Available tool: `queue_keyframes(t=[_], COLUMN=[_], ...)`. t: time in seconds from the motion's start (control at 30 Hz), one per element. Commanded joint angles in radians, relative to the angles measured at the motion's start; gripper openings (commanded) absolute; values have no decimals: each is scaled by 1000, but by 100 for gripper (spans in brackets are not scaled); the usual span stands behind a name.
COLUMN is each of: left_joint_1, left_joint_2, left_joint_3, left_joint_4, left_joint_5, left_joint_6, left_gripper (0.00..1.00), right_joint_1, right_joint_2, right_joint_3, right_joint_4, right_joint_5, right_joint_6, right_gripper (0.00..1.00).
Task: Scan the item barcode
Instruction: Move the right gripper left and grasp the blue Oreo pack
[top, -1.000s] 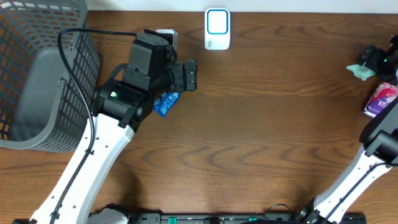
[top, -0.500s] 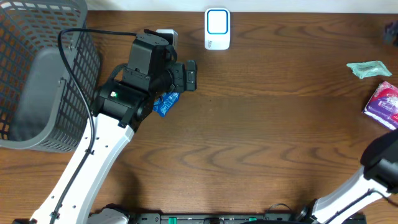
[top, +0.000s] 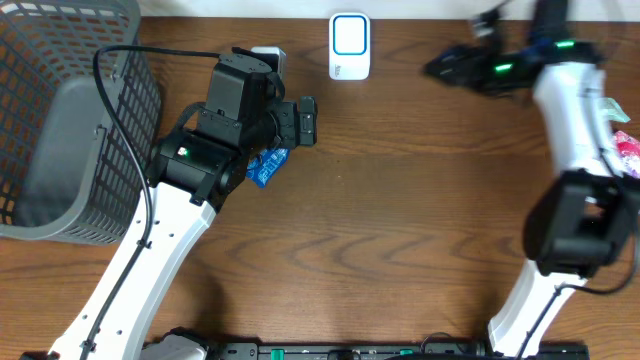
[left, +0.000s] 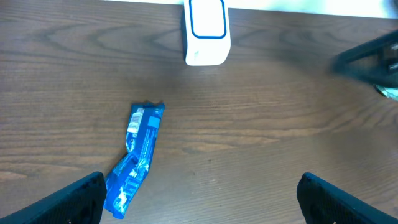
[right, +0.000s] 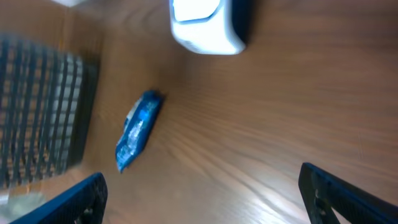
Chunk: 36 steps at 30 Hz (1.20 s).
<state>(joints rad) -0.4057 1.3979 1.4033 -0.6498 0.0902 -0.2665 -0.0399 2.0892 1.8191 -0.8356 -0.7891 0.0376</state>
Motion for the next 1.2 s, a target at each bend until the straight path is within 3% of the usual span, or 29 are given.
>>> queue_keyframes(t=[0.0, 0.33, 0.5, 0.7, 1.17], left_joint_1=[3, 3, 3, 3, 3], left_joint_2=[3, 3, 3, 3, 3], left_joint_3=[19, 19, 19, 19, 19], left_joint_4=[-2, -2, -2, -2, -2], left_joint_5=[-13, -13, -13, -13, -13], left_joint_6=[-5, -5, -5, -5, -5], left_gripper=[98, 98, 98, 98, 98], right_joint_1=[100, 341, 407, 466, 552], right_joint_2=[27, 182, 272, 353, 367], right_joint_3=[-50, -99, -99, -99, -99], right_joint_4=[78, 483, 598, 624, 581], right_joint_5=[-33, -32, -32, 23, 261], right_joint_6=[57, 430, 607, 693, 695], right_gripper=[95, 93, 84, 80, 66])
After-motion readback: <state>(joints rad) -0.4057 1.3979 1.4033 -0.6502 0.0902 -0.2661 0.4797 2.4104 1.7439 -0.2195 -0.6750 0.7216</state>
